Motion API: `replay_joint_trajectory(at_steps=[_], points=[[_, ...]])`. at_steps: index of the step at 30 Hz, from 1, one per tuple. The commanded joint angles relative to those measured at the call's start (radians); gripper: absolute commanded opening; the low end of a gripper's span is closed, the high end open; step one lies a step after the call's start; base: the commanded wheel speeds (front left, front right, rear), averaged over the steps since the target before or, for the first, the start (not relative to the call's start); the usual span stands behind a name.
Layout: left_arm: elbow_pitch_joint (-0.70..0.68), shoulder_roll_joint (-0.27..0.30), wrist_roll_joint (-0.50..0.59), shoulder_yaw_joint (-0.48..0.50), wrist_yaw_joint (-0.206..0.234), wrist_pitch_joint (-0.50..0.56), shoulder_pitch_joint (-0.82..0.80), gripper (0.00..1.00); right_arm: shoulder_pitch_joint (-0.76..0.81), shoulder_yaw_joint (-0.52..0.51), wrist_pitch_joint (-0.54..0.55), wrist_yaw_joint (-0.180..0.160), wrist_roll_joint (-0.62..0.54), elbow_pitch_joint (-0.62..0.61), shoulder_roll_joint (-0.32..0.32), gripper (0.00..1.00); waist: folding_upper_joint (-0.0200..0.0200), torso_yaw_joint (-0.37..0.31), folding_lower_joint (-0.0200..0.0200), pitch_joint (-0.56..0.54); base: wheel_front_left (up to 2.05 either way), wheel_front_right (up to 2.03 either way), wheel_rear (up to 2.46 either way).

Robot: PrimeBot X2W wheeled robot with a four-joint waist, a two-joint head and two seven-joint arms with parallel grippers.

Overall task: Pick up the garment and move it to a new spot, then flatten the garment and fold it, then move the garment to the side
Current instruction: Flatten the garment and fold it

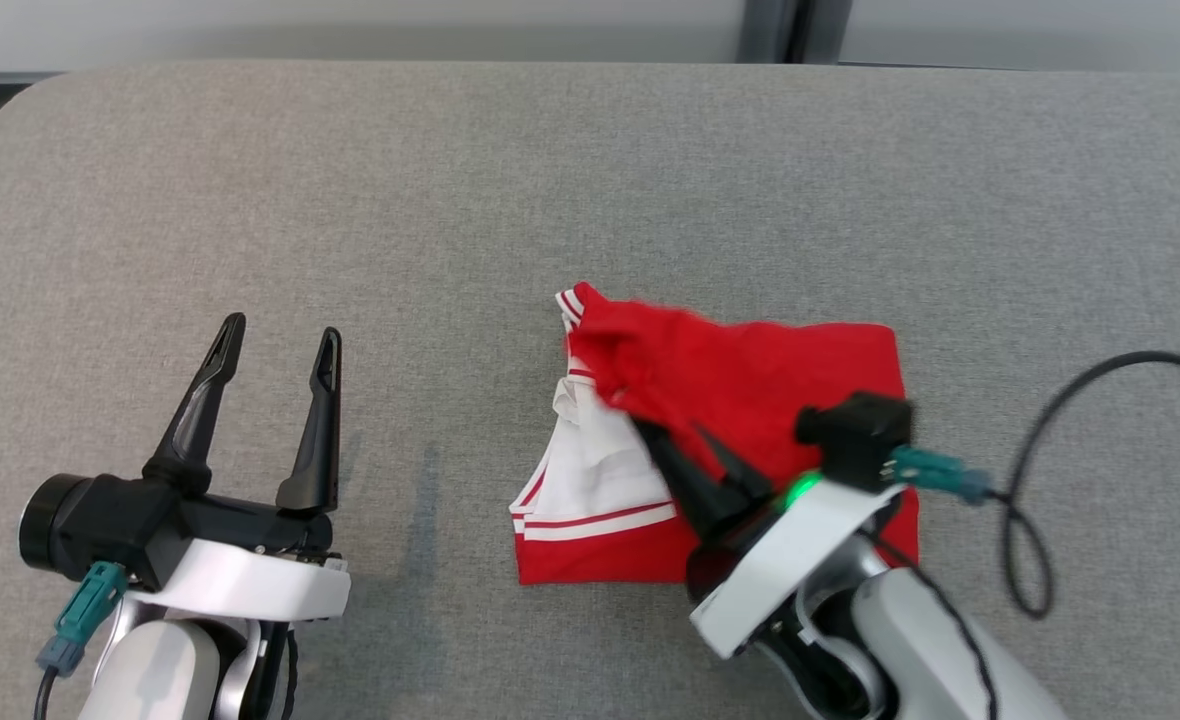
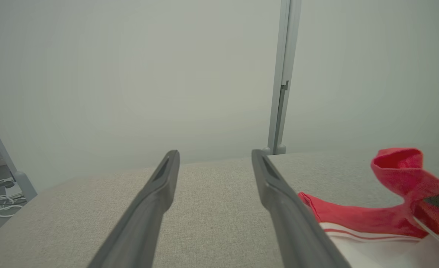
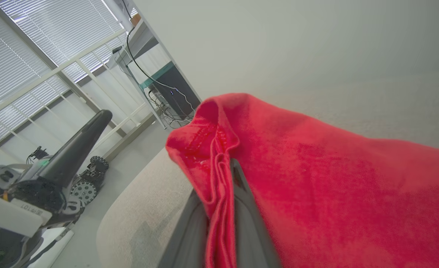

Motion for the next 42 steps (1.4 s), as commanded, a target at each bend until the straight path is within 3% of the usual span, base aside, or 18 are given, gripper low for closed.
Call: replay_joint_trajectory(at_steps=[1, 10, 11, 12, 19, 24, 36, 42], points=[[0.006, -0.004, -0.002, -0.003, -0.003, -0.008, -0.023, 1.00, -0.026, 0.055, -0.022, 0.001, 0.009, 0.056, 0.000, 0.00, 0.0000, 0.014, 0.0000, 0.011, 0.00, 0.00, 0.00], [0.041, -0.011, 0.001, -0.018, -0.018, -0.022, -0.045, 1.00, -0.128, 0.201, -0.157, 0.001, 0.084, 0.267, 0.002, 0.00, 0.0000, 0.037, 0.0000, 0.044, 0.00, 0.00, 0.00], [0.044, -0.011, 0.002, -0.017, -0.018, -0.023, -0.049, 1.00, -0.147, 0.215, -0.170, 0.001, 0.077, 0.286, 0.002, 0.35, 0.0000, 0.036, 0.0000, 0.046, 0.00, 0.00, 0.00], [0.046, -0.012, 0.003, -0.017, -0.019, -0.025, -0.053, 1.00, -0.160, 0.224, -0.181, 0.001, 0.083, 0.298, 0.002, 1.00, 0.0000, 0.036, 0.0000, 0.049, 0.00, 0.00, 0.00], [0.057, -0.011, 0.008, -0.012, -0.019, -0.028, -0.062, 1.00, -0.228, 0.246, -0.238, 0.001, 0.094, 0.311, 0.002, 1.00, 0.0000, 0.021, 0.0000, 0.049, 0.00, 0.00, 0.00], [0.059, -0.008, 0.013, -0.008, -0.014, -0.031, -0.050, 1.00, -0.254, 0.173, -0.258, 0.001, 0.040, 0.264, 0.001, 1.00, 0.0000, 0.000, 0.0000, 0.038, 0.00, 0.00, 0.00], [0.037, -0.004, 0.005, 0.025, 0.009, -0.033, -0.013, 1.00, -0.050, -0.346, -0.251, 0.001, -0.285, 0.029, -0.086, 1.00, 0.0000, -0.038, 0.0000, 0.004, 0.00, 0.00, 0.00], [0.016, -0.004, -0.007, 0.053, 0.021, -0.033, 0.013, 1.00, 0.117, -0.530, -0.186, 0.001, -0.374, -0.074, -0.097, 1.00, 0.0000, -0.053, 0.0000, -0.027, 0.00, 0.00, 0.00]])
